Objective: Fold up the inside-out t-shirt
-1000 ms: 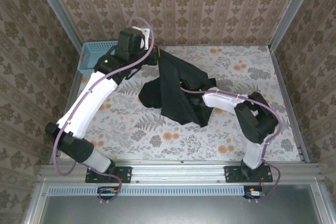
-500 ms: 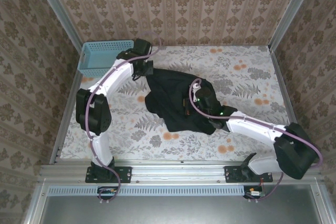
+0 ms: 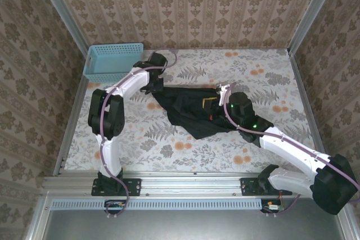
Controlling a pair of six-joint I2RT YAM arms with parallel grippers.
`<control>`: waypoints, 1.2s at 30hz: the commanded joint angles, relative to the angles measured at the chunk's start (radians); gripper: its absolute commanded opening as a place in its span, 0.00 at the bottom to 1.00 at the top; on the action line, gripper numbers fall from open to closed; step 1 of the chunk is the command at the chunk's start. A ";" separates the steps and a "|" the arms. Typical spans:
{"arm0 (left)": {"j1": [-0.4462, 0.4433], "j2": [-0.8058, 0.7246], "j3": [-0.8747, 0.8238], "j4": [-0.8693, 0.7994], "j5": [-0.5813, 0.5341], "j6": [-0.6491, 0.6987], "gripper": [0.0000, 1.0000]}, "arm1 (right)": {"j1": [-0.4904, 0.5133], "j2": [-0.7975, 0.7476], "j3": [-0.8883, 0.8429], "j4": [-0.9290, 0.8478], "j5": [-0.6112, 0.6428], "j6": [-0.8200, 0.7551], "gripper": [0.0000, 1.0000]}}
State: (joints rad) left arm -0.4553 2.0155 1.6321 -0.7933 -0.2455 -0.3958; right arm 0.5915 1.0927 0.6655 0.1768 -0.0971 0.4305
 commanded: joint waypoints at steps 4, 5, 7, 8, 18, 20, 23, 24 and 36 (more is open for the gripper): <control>-0.015 0.002 -0.074 -0.064 0.094 0.038 0.07 | -0.013 -0.040 -0.012 0.111 -0.077 0.015 0.00; -0.030 -0.020 -0.096 -0.063 0.113 0.037 0.12 | -0.015 -0.031 -0.011 0.107 -0.078 0.011 0.00; -0.072 -0.127 -0.190 -0.008 0.101 0.027 0.36 | -0.015 -0.004 -0.020 0.104 -0.084 0.004 0.00; -0.091 -0.193 -0.236 0.029 0.098 0.017 0.42 | -0.016 0.004 -0.027 0.105 -0.084 0.004 0.00; -0.316 -0.697 -0.604 0.484 0.337 -0.001 0.66 | -0.016 0.027 -0.075 0.118 -0.096 0.016 0.00; -0.333 -0.689 -0.615 0.535 0.397 0.011 0.67 | -0.016 0.026 -0.071 0.111 -0.096 0.009 0.00; -0.365 -0.604 -0.557 0.514 0.423 0.060 0.70 | -0.016 0.026 -0.063 0.106 -0.107 0.004 0.00; -0.368 -0.562 -0.529 0.494 0.422 0.066 0.70 | -0.015 0.026 -0.060 0.106 -0.116 0.005 0.00; -0.114 -0.372 -0.383 0.461 0.347 -0.123 0.04 | -0.008 -0.136 -0.079 -0.037 -0.100 -0.077 0.00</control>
State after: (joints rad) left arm -0.6403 1.6756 1.2011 -0.3290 0.1238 -0.4484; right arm 0.5804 1.0309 0.5938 0.1787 -0.1982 0.4034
